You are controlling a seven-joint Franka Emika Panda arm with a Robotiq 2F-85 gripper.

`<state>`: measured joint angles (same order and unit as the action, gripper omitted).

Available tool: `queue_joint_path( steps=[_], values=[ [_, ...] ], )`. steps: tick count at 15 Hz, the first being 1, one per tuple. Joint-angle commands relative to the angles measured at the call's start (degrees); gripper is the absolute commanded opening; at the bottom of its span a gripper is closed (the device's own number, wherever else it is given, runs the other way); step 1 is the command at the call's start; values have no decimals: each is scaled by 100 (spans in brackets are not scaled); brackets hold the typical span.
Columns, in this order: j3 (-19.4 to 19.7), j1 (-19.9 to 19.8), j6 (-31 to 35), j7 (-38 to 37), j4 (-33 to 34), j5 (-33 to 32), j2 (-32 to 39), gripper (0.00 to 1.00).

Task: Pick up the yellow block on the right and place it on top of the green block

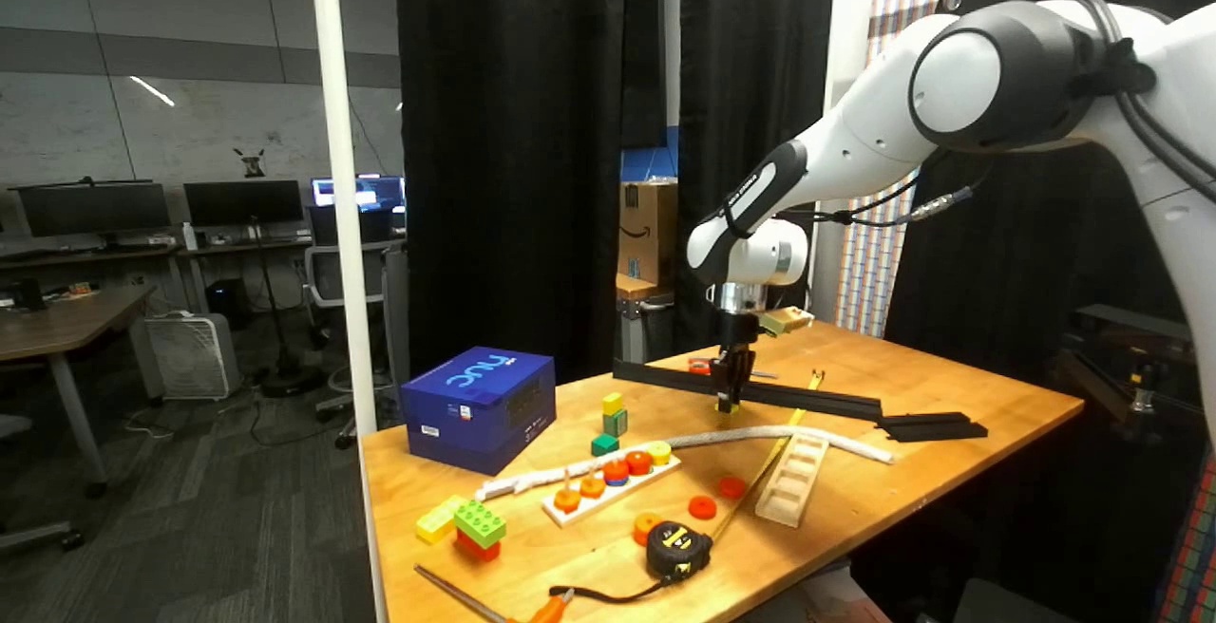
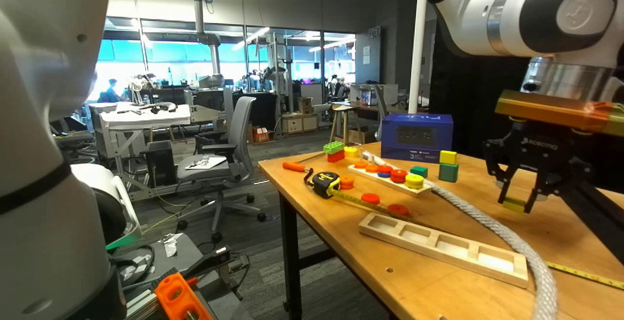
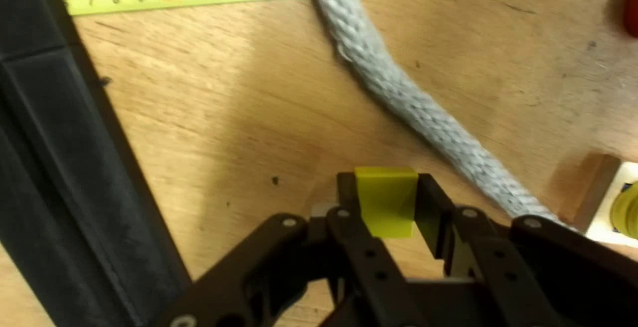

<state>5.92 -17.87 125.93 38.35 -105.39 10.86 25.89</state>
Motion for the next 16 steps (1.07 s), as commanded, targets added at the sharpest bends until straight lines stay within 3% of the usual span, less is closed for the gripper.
queue_joint_path(
  steps=[1,7,16],
  values=[
    [-61,346,212,-591,-598,-367,-697,22],
    [-228,759,119,-1086,-941,-726,-1146,22],
    [-551,1138,56,-1178,-955,-748,-991,22]
  ],
)
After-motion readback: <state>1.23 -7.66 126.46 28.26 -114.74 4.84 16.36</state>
